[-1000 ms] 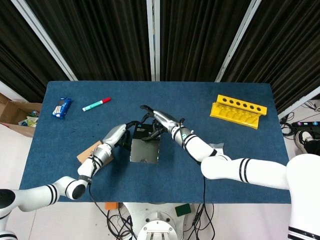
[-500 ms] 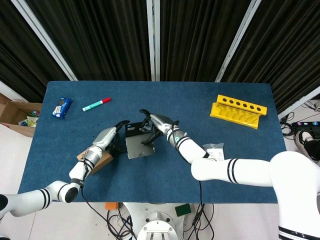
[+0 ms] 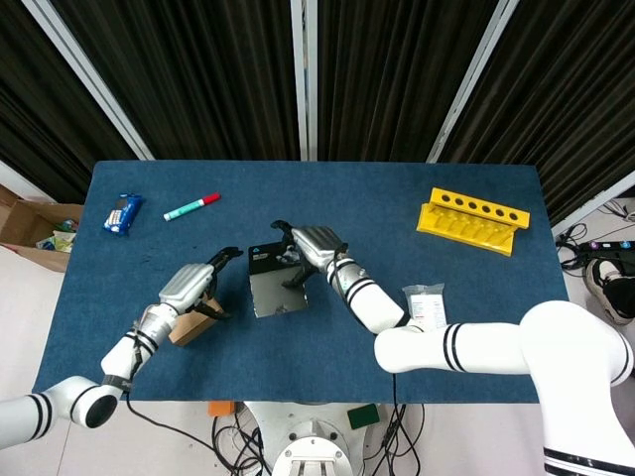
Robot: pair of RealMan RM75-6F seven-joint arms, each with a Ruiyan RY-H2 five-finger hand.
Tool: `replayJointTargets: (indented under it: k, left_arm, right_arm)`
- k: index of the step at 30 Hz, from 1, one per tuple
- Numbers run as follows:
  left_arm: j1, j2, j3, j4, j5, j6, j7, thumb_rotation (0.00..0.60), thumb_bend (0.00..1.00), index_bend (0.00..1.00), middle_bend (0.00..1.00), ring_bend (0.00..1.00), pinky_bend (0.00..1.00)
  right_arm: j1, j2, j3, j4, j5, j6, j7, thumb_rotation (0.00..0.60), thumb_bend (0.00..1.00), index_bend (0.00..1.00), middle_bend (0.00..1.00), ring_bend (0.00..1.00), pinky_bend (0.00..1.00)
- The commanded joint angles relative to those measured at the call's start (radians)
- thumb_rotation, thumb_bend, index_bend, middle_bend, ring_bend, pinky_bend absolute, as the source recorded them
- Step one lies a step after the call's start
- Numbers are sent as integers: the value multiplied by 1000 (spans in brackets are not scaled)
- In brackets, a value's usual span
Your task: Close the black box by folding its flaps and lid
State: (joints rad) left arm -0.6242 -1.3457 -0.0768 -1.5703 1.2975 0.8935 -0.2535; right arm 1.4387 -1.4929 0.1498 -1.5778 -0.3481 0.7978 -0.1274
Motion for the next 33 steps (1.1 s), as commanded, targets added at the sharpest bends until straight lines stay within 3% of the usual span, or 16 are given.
replayJointTargets:
  k: [1,8,14,19,25,29,33]
  left_arm:
    - [23,62,23,-55,35,21,10,600,0,74,27,662,972]
    - [16,176,75,-139,151,-30,-98,600,0,76,27,664,971]
    - [-26,226,116,-131,171,-141,-89,600,0,78,32,666,967]
    - [-43,237,133,-119,54,-195,170,600,0,183,85,667,961]
    - [-17,206,124,-155,-159,-87,446,600,0,264,110,664,952]
    - [5,196,119,-186,-221,7,551,600,0,269,114,663,951]
    - [35,189,107,-201,-208,90,571,600,0,271,114,664,950]
  right_arm:
    - [-31,-60,-30,16,-112,87,-66,600,0,234,372,678,993]
    - [-110,-182,-61,129,-328,149,-80,600,0,289,409,695,1000]
    - [-177,-268,-90,287,-578,167,-17,600,0,323,410,697,1000]
    - [-208,-325,-83,396,-658,161,-24,600,51,331,412,697,1000]
    - [-235,-399,-80,515,-739,167,-58,600,80,363,441,697,1000]
    - [-256,-446,-80,599,-816,187,-27,600,128,436,486,697,1000]
    - [-273,-474,-77,665,-881,194,13,600,226,519,548,710,1000]
